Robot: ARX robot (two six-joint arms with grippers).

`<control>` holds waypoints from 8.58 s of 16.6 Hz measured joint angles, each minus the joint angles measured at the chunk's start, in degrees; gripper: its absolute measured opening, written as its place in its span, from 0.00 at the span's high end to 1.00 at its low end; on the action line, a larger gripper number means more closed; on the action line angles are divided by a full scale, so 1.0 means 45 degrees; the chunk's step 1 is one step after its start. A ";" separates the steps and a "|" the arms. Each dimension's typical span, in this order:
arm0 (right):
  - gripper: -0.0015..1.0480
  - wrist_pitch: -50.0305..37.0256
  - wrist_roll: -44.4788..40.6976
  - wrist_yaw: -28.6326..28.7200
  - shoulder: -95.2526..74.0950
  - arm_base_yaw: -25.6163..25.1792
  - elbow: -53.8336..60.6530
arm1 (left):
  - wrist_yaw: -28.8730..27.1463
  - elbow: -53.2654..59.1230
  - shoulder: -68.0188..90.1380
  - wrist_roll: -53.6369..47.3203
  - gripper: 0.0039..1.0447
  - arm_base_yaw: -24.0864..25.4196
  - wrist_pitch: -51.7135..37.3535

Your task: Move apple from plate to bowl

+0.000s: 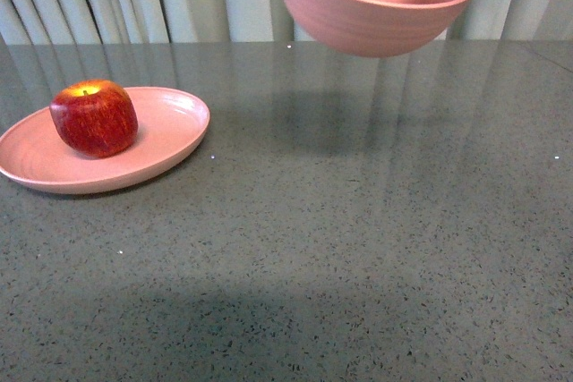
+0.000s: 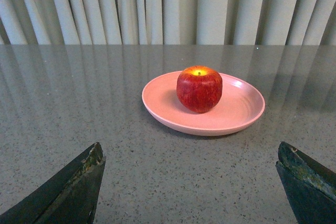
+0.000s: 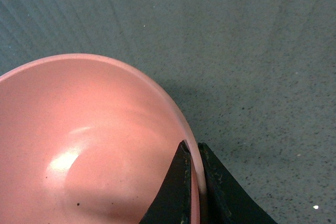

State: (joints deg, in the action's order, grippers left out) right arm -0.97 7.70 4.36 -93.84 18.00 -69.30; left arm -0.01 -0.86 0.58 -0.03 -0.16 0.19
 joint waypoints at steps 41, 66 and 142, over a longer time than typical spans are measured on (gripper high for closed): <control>0.06 -0.0622 0.1107 -0.0884 -0.0588 0.0913 -0.0262 | 0.0000 0.0000 0.0000 0.0000 0.06 0.0000 0.0005; 0.98 0.0321 -0.1632 -0.0962 2.0395 -0.4002 1.4892 | -0.0010 0.0000 0.0000 0.0000 0.06 0.0000 0.0010; 0.06 0.0272 -0.1637 -0.0971 2.0798 -0.4002 1.5232 | -0.0661 -1.3687 2.2362 0.0257 0.22 -0.1195 -0.0209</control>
State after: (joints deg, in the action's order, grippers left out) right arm 0.25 0.34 -0.01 -0.25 -0.01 -0.75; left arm -2.98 -62.46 101.21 1.13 -5.54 -0.75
